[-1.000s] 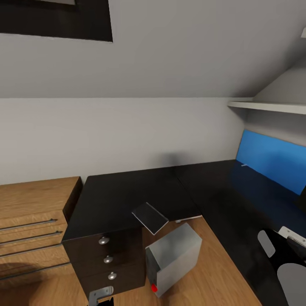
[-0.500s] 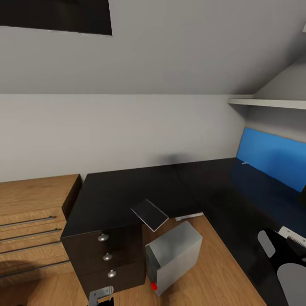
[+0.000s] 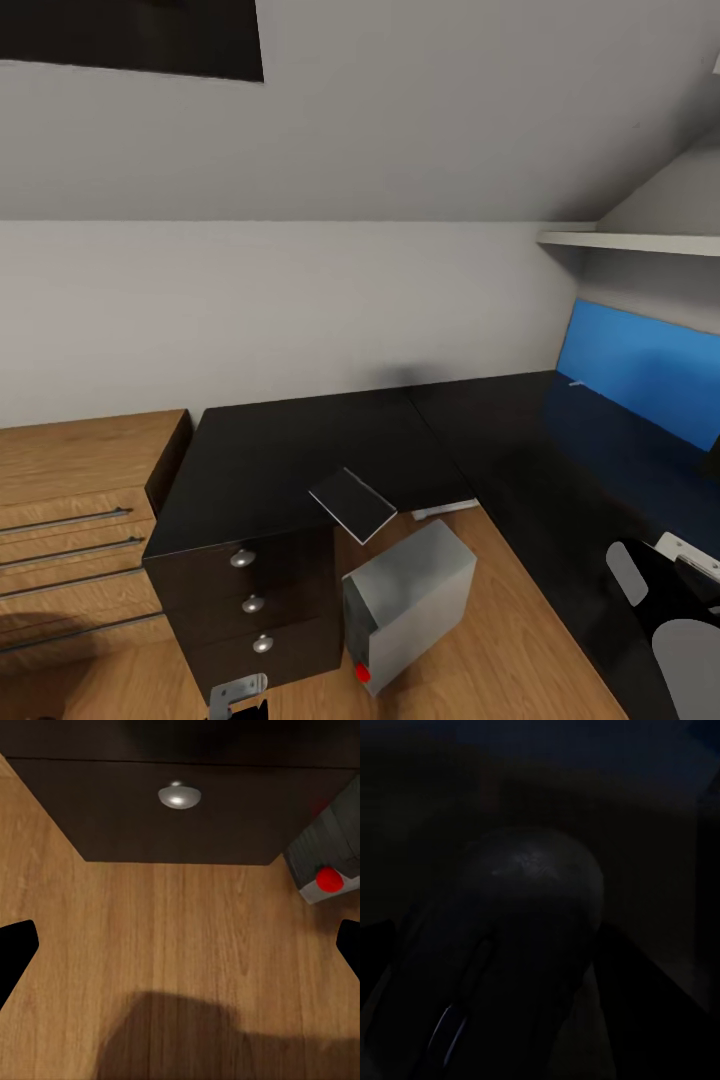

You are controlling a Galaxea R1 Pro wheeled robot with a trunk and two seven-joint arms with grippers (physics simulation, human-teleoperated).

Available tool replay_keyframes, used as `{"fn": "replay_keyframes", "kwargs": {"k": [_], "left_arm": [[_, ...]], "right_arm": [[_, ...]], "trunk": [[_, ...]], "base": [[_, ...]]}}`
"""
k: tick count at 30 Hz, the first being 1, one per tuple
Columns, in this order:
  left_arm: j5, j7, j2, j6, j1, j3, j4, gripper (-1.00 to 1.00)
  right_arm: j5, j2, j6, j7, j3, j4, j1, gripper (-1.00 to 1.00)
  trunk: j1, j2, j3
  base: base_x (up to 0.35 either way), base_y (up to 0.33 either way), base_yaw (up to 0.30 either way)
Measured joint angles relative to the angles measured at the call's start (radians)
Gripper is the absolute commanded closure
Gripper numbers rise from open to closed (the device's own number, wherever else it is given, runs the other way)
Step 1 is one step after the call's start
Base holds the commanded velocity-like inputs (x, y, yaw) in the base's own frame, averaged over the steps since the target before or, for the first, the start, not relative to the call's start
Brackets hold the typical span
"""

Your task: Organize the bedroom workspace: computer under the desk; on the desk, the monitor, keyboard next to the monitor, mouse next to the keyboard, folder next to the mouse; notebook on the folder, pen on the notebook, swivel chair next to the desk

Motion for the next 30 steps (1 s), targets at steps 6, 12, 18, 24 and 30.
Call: {"fn": "replay_keyframes", "kwargs": {"k": [6,12,18,24,30], "left_arm": [[0.001,-0.001,0.0,0.0,0.0,0.0,0.0,-1.0],[0.001,-0.002,0.001,0.0,0.0,0.0,0.0,-1.0],[0.001,-0.002,0.001,0.001,0.0,0.0,0.0,-1.0],[0.001,-0.002,0.002,0.001,0.0,0.0,0.0,-1.0],[0.001,-0.002,0.002,0.002,0.0,0.0,0.0,-1.0]], "right_arm": [[0.001,0.0,-0.001,-0.001,0.0,0.001,0.0,1.0],[0.002,0.0,-0.001,-0.003,0.0,0.001,0.0,1.0],[0.002,0.0,0.0,-0.003,0.001,0.001,0.0,-1.0],[0.0,0.0,-0.002,-0.003,0.001,0.0,0.0,-1.0],[0.001,0.0,-0.002,-0.002,0.001,0.0,0.0,-1.0]], "trunk": [[0.0,0.0,0.0],[0.0,0.0,0.0],[0.0,0.0,0.0],[0.0,0.0,0.0],[0.0,0.0,0.0]], "base": [[0.0,0.0,0.0],[0.0,0.0,0.0],[0.0,0.0,0.0],[0.0,0.0,0.0],[0.0,0.0,0.0]]}}
